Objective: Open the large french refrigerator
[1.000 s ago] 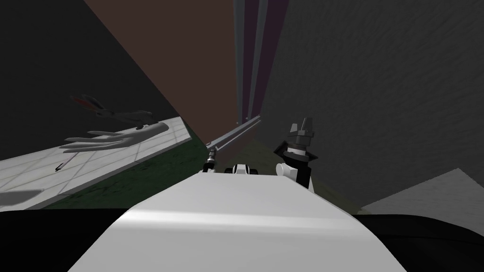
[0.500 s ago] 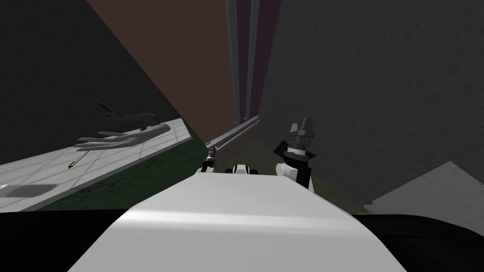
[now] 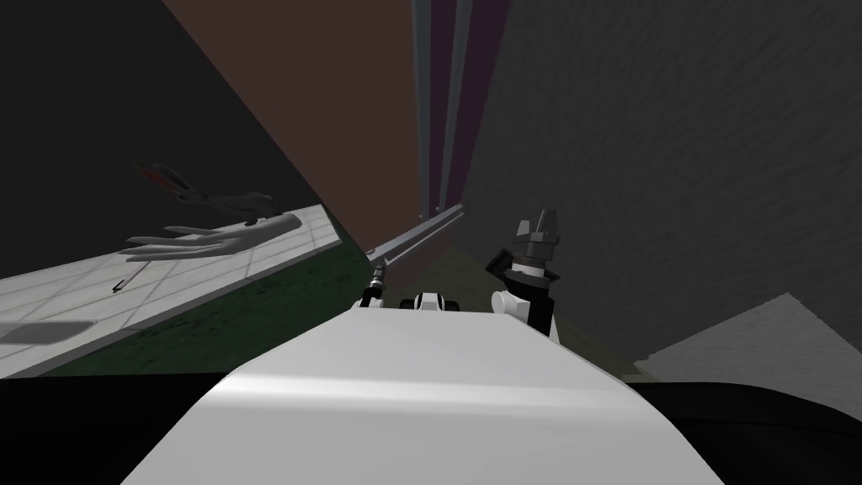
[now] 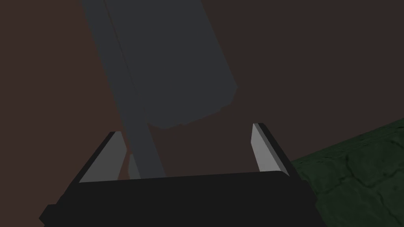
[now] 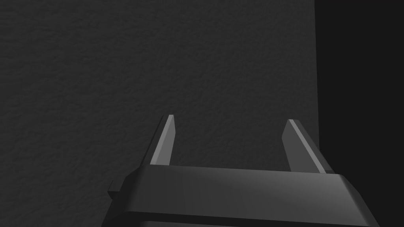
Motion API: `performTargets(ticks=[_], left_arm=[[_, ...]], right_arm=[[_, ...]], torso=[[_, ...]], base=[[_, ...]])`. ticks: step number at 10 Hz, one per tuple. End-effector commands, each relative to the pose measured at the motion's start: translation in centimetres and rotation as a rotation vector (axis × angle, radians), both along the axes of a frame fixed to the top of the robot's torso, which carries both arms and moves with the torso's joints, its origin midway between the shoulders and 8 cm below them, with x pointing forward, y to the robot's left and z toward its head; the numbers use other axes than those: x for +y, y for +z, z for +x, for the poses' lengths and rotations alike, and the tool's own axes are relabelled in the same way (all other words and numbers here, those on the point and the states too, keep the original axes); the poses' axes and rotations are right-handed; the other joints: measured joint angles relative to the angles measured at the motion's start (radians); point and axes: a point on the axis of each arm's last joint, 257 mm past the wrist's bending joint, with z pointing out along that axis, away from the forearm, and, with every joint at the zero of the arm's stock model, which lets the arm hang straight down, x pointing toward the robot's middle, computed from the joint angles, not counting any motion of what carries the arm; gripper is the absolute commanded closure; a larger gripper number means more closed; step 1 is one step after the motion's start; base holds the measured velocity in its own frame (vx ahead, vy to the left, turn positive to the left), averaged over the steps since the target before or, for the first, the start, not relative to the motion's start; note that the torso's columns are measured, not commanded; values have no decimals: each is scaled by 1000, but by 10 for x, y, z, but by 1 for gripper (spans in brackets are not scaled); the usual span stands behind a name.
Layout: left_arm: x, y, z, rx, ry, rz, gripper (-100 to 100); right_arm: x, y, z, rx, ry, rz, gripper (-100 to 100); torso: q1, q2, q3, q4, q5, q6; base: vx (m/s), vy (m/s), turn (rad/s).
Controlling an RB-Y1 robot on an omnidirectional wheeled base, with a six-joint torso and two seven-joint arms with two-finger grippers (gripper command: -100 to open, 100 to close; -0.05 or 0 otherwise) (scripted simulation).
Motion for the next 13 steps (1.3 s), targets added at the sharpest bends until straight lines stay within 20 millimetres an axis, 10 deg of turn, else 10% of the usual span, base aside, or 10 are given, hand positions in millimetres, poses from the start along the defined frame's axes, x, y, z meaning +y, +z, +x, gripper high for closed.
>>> performTargets(ticks=[1,3,4,13], left_arm=[[-22,-8,2,17,10,-57,-100],[-17,-7,2,16,8,-47,-100],[-17,-7,2,16,8,-47,100],[-30,-3,-3,19,0,-45,100]], right_arm=[[0,0,0,0,0,0,0],[0,0,0,0,0,0,0],[0,0,0,0,0,0,0],[0,0,0,0,0,0,0]], torso=[[1,-1,-1,0,0,0],[5,-4,-3,-1,1,0],[5,-5,-3,-1,1,0],[1,-1,-1,0,1,1]], base=[[-43,-27,2],[-12,-8,-1],[0,0,0],[-108,-118,13]])
